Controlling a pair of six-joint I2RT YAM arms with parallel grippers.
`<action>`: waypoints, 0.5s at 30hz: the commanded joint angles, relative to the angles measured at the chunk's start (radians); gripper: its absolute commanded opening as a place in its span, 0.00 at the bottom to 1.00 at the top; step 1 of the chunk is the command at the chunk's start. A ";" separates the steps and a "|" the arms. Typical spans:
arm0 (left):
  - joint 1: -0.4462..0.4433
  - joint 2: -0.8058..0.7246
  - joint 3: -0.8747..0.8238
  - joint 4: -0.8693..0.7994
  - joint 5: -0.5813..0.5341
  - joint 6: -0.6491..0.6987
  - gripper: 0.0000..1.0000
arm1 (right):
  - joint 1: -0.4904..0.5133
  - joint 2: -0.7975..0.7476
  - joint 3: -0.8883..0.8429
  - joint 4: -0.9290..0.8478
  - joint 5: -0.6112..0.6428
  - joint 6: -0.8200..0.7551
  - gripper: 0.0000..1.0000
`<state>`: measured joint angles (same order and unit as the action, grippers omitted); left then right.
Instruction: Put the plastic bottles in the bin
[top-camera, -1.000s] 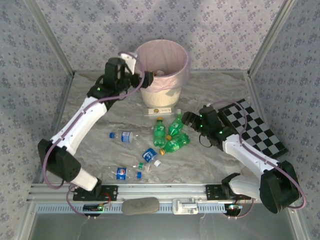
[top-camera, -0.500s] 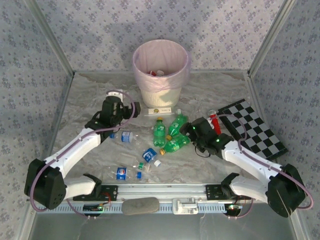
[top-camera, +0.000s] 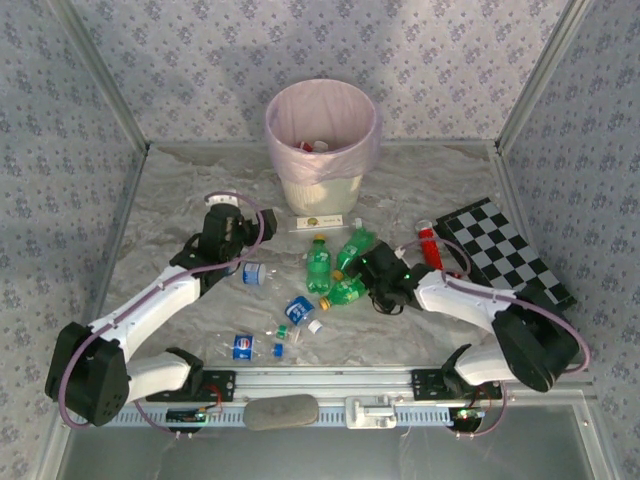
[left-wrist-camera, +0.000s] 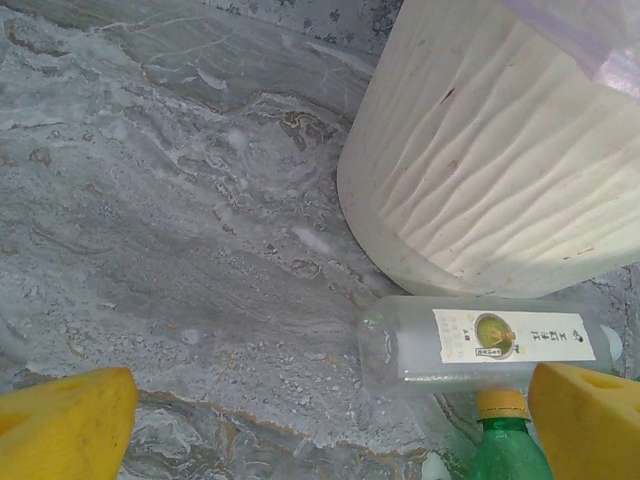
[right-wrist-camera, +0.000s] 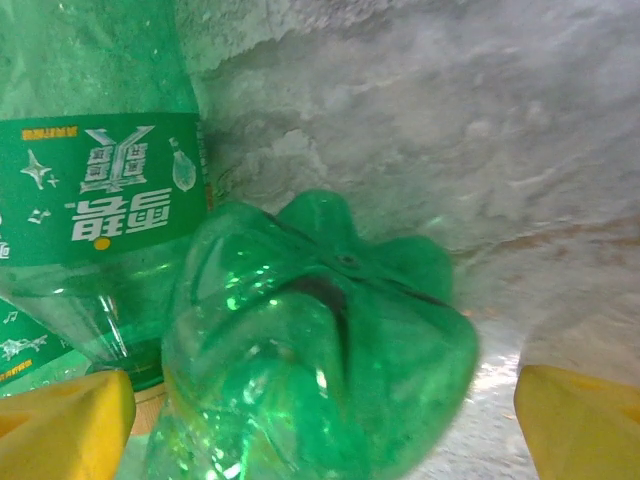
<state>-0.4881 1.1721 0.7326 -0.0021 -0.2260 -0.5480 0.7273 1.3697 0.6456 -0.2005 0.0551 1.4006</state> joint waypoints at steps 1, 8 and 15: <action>0.003 -0.022 -0.020 0.014 -0.022 -0.018 1.00 | 0.006 0.043 0.036 0.044 -0.014 0.026 0.99; 0.006 -0.026 -0.045 0.011 -0.039 -0.030 1.00 | 0.007 0.094 0.033 0.084 -0.015 0.018 0.94; 0.008 -0.026 -0.061 0.013 -0.057 -0.046 1.00 | 0.006 0.106 0.010 0.118 -0.011 0.011 0.77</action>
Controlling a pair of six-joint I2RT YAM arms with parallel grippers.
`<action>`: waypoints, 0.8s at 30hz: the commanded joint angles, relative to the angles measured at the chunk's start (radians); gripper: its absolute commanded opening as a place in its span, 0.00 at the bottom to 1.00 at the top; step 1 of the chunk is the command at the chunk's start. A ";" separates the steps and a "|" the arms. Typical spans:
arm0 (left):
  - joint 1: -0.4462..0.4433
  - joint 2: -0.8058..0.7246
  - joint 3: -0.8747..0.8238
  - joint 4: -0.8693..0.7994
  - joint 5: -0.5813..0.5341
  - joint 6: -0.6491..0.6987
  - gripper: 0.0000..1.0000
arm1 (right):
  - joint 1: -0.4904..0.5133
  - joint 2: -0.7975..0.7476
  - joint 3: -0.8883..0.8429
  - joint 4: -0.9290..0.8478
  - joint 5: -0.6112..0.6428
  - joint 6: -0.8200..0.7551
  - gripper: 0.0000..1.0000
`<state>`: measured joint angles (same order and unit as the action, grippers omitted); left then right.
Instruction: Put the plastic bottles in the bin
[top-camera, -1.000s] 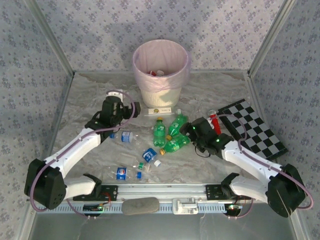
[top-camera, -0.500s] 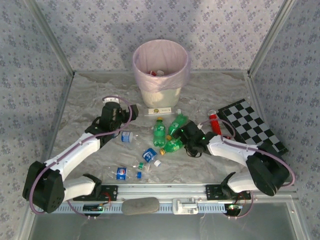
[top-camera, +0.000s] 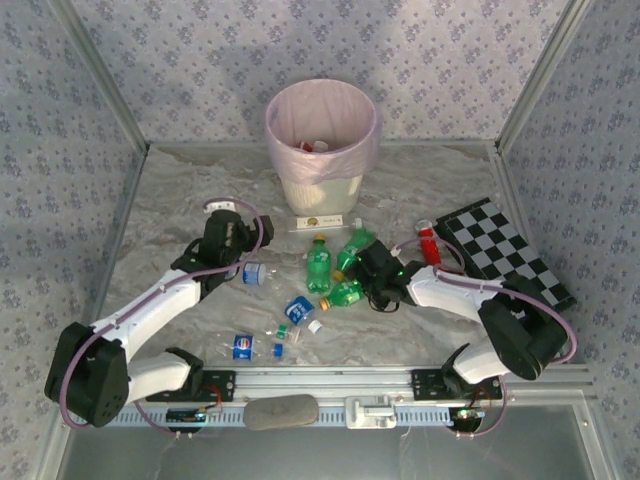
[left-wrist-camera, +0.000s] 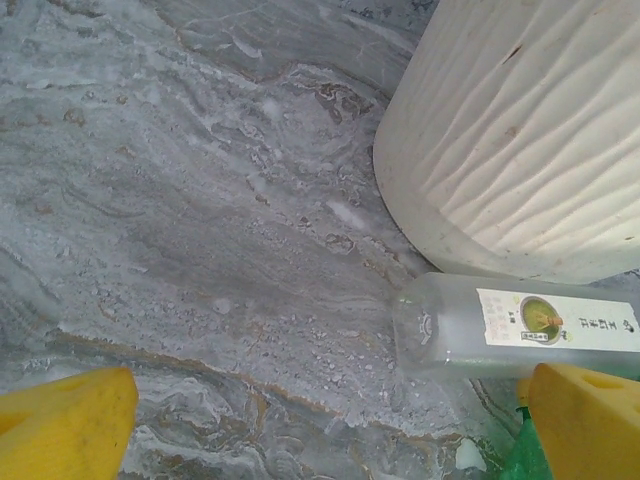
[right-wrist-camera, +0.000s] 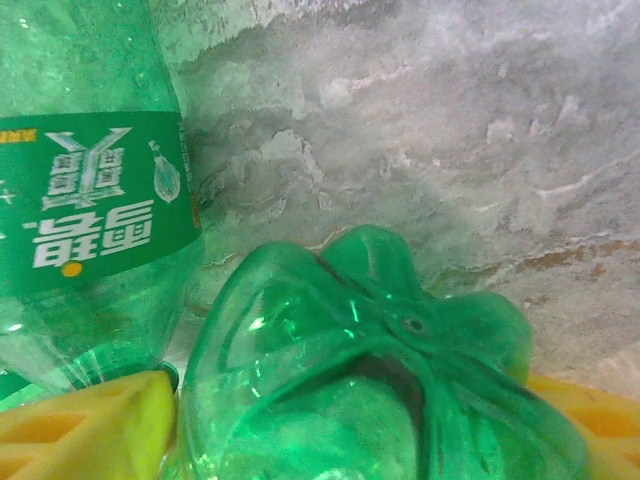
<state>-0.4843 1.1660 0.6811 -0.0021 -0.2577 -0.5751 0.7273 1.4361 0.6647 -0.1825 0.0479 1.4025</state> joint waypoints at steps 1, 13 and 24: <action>0.004 -0.020 -0.011 0.013 -0.028 -0.021 1.00 | 0.006 0.041 -0.013 0.103 -0.003 0.010 0.75; 0.004 -0.015 -0.011 0.010 -0.041 -0.044 1.00 | -0.010 0.047 -0.054 0.143 0.009 0.005 0.62; 0.007 -0.020 -0.016 0.000 -0.061 -0.064 1.00 | -0.031 -0.045 -0.026 0.106 0.021 -0.132 0.51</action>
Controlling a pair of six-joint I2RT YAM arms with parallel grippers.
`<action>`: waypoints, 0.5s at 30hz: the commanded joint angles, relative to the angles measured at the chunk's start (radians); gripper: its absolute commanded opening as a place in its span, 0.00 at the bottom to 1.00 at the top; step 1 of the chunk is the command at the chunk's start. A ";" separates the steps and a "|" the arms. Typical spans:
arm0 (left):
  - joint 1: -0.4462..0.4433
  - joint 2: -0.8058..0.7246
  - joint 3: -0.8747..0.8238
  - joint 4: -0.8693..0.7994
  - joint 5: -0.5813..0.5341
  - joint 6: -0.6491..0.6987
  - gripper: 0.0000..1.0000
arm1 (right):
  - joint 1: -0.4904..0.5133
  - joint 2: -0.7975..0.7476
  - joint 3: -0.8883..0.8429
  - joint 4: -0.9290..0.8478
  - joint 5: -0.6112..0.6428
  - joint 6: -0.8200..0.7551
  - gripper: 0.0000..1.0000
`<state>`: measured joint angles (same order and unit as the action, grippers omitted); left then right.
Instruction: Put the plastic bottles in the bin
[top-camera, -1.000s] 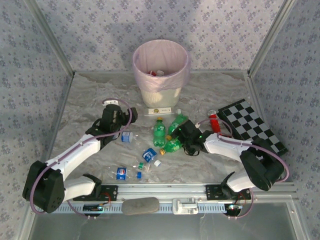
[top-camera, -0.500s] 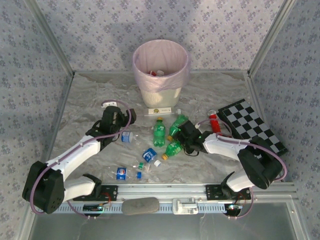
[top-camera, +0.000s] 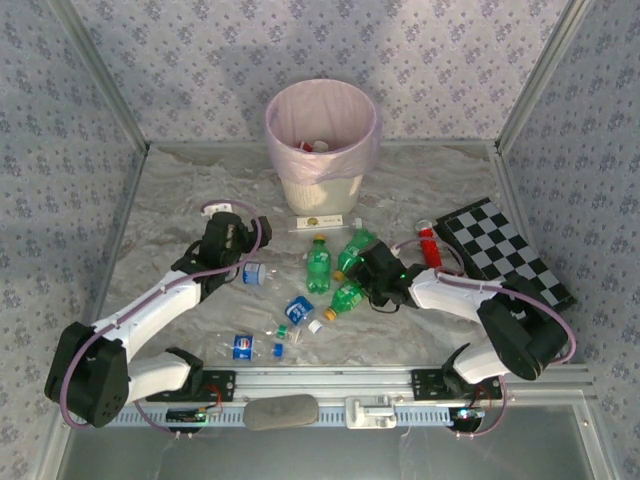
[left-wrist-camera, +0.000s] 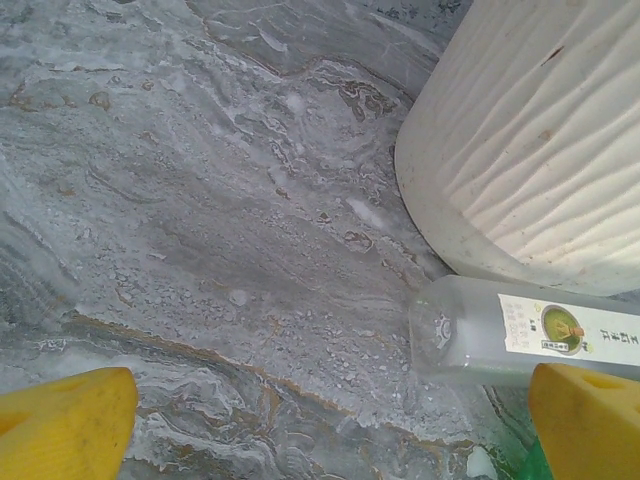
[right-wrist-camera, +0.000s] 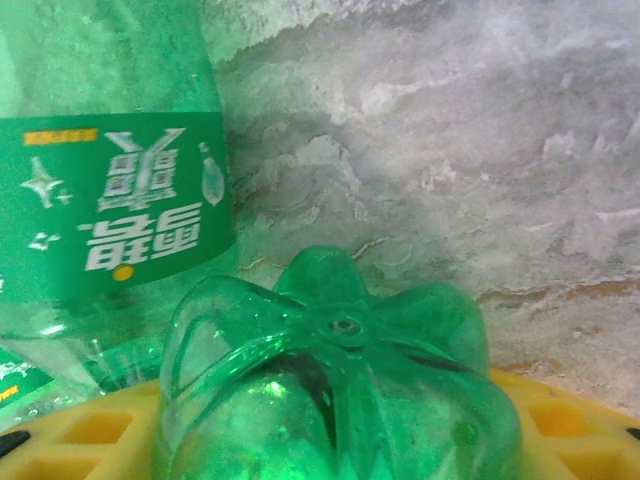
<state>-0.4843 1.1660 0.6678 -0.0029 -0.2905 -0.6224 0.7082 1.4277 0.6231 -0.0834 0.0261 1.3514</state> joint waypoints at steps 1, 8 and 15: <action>0.010 -0.020 -0.005 0.001 -0.030 -0.020 1.00 | -0.014 -0.056 0.021 -0.009 0.057 -0.103 0.51; 0.044 -0.033 -0.026 0.003 -0.029 -0.073 1.00 | -0.080 -0.172 0.101 -0.084 0.070 -0.350 0.49; 0.084 -0.062 -0.054 0.000 -0.024 -0.129 1.00 | -0.216 -0.186 0.292 -0.183 -0.025 -0.707 0.48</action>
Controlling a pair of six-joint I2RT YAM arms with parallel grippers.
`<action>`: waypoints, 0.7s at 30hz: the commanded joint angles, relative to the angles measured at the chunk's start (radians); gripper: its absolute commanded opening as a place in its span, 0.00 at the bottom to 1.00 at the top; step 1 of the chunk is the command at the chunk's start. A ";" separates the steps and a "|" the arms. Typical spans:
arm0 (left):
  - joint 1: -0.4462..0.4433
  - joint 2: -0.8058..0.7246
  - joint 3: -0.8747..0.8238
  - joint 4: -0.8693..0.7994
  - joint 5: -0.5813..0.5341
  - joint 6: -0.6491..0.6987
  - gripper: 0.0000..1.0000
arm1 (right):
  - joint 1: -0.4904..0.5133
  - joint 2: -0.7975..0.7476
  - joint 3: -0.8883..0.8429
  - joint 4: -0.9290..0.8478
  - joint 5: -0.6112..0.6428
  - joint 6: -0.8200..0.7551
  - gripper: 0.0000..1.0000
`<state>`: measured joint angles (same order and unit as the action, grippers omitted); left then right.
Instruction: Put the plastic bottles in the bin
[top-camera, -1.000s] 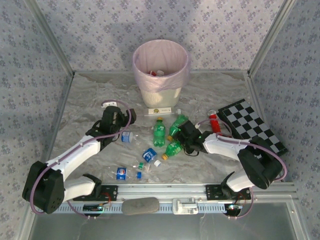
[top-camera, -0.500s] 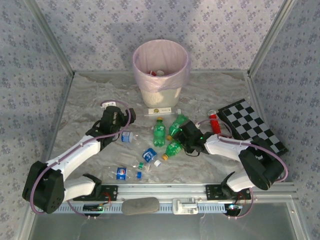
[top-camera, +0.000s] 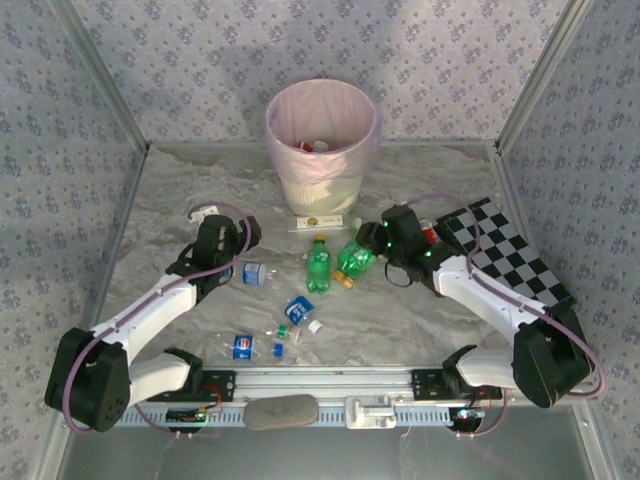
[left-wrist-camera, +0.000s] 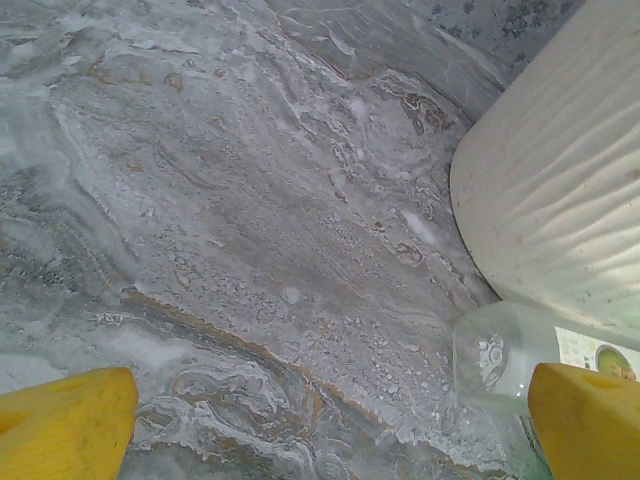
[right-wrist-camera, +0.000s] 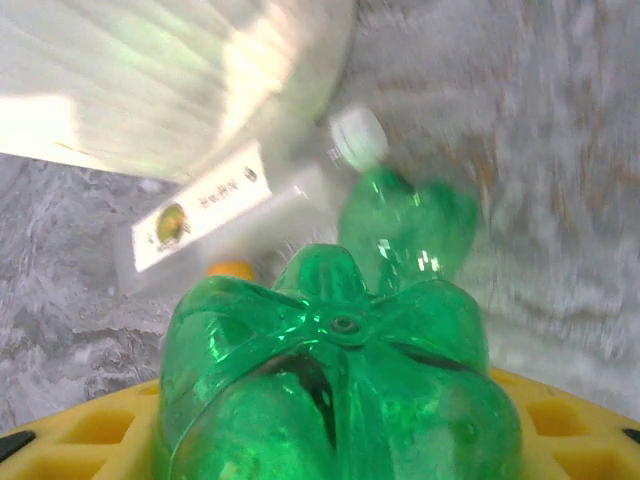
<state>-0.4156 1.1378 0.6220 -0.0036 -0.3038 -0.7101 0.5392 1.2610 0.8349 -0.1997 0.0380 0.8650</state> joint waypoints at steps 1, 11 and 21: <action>0.020 -0.038 -0.012 0.001 -0.010 -0.050 1.00 | -0.067 -0.015 0.111 -0.082 -0.050 -0.256 0.48; 0.049 -0.073 -0.039 -0.004 -0.021 -0.093 1.00 | -0.130 0.102 0.566 -0.296 0.047 -0.590 0.49; 0.058 -0.079 -0.044 -0.007 0.008 -0.066 1.00 | -0.098 0.188 0.833 -0.181 0.161 -0.758 0.49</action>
<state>-0.3660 1.0859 0.5838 -0.0036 -0.3031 -0.7868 0.4309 1.4185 1.6054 -0.4259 0.1543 0.1917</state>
